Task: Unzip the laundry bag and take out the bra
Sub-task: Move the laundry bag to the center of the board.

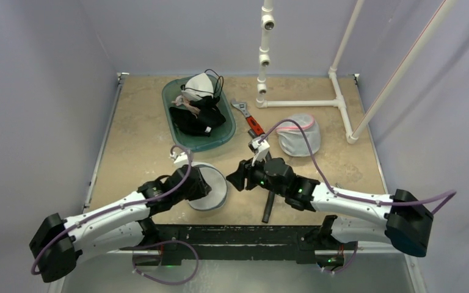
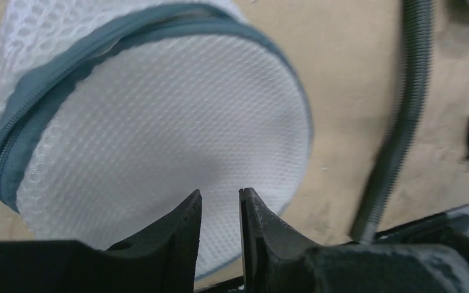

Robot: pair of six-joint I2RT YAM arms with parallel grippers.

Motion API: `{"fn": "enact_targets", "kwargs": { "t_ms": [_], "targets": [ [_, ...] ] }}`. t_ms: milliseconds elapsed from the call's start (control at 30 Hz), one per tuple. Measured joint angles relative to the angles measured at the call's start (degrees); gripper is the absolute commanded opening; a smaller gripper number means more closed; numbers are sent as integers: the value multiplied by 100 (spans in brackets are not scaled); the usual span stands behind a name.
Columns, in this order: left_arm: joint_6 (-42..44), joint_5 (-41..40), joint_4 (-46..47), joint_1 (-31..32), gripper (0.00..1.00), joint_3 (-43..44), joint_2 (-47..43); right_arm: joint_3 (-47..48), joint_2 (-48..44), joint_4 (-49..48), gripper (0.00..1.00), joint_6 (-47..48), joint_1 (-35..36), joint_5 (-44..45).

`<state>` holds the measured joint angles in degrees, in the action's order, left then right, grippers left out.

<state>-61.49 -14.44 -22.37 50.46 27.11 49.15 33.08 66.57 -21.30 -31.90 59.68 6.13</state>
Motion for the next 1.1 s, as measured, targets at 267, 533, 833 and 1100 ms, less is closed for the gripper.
{"fn": "enact_targets", "kwargs": {
  "t_ms": [267,533,833,1100],
  "targets": [
    [-197,-354,343,20,27,-527,350,-586,-494,308,56,-74,0,225],
    [-680,-942,501,20,29,-699,776,-807,-715,485,58,-155,0,352],
    [-1556,-1644,140,17,30,-702,743,-809,-1150,774,63,-173,0,898],
    [-2048,-2037,-734,-734,29,-522,713,-804,-1316,1403,69,-439,-24,1716]
  ]
}}
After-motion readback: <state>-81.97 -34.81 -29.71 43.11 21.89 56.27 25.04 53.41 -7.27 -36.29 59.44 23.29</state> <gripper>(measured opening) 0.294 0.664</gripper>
